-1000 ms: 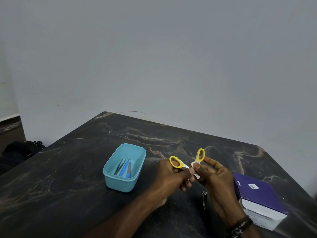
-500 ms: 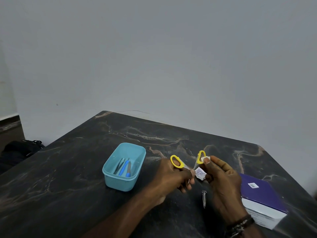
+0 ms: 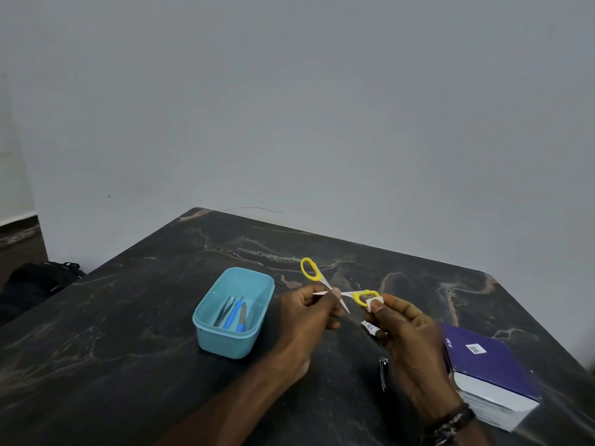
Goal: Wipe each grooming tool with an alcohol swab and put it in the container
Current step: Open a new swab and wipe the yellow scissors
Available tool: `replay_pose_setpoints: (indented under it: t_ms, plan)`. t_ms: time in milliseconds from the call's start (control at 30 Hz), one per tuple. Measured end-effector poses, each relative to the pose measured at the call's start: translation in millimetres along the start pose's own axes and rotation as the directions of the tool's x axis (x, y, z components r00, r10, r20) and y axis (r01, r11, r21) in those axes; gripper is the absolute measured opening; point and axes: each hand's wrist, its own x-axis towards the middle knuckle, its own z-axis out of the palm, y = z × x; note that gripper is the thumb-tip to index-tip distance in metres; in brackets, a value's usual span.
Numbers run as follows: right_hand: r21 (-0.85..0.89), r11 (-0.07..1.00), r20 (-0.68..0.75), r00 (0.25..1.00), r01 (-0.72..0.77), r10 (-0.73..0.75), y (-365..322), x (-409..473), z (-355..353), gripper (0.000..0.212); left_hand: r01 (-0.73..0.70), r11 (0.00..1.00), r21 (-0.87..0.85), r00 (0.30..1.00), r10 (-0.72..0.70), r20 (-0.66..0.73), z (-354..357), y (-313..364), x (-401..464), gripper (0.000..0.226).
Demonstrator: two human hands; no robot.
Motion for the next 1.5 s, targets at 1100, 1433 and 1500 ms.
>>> replay_pose_setpoints:
  t_ms: [1100, 1433, 1500]
  plan:
    - [-0.288, 0.957, 0.08, 0.997, 0.039, -0.016, -3, -9, 8, 0.007, -0.164, 0.963, 0.213, 0.979, 0.185, -0.081, -8, -12, 10, 0.027]
    - [-0.338, 0.939, 0.151, 0.989, 0.055, -0.003, -3, -13, 12, 0.012, -0.2, 0.947, 0.25, 0.976, 0.215, -0.034, -9, -8, 9, 0.021]
    - [-0.342, 0.938, 0.159, 0.987, 0.052, 0.003, -2, -13, 11, 0.013, -0.186, 0.95, 0.25, 0.979, 0.2, -0.032, -9, -7, 9, 0.019]
